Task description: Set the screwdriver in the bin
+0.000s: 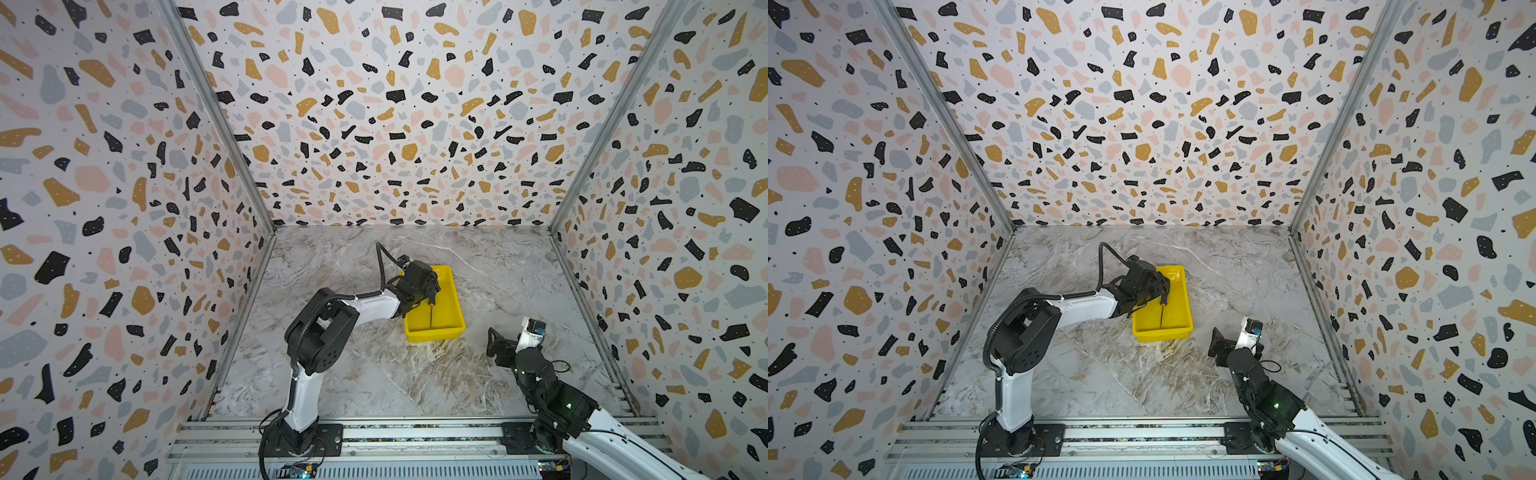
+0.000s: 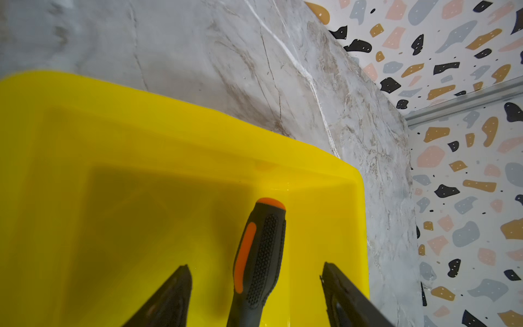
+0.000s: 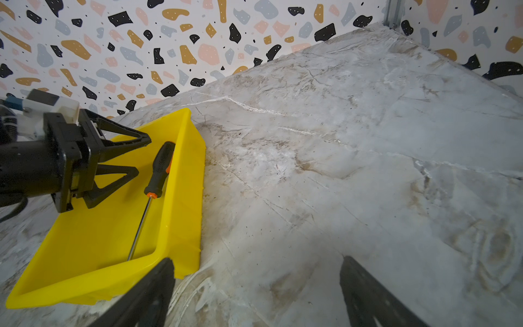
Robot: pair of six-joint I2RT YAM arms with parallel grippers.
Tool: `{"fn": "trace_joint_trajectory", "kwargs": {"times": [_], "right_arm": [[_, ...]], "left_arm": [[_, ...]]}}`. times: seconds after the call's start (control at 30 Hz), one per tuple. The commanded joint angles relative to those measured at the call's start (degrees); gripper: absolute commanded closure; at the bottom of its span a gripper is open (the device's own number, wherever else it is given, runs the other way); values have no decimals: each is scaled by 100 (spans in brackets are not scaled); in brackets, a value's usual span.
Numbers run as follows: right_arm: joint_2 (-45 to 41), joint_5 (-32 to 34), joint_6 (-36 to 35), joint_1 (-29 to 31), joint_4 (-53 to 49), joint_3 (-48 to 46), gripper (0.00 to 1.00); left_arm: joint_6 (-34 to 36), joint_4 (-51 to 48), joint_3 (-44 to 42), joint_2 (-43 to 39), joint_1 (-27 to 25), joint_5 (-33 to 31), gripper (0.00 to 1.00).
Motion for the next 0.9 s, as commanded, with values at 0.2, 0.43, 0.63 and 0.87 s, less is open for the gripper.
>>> {"fn": "trace_joint_trajectory", "kwargs": {"times": [0.2, 0.43, 0.63, 0.87], "right_arm": [[55, 89, 19, 17, -40, 14, 7], [105, 61, 19, 16, 10, -11, 6], [164, 9, 7, 23, 106, -30, 5], [944, 59, -104, 14, 529, 88, 3]], "left_arm": [[1698, -838, -93, -1859, 34, -500, 0], [3106, -814, -2416, -3608, 30, -2160, 0], [3237, -282, -4704, -4734, 34, -2639, 0], [3114, 96, -5598, -5878, 34, -2951, 0]]}}
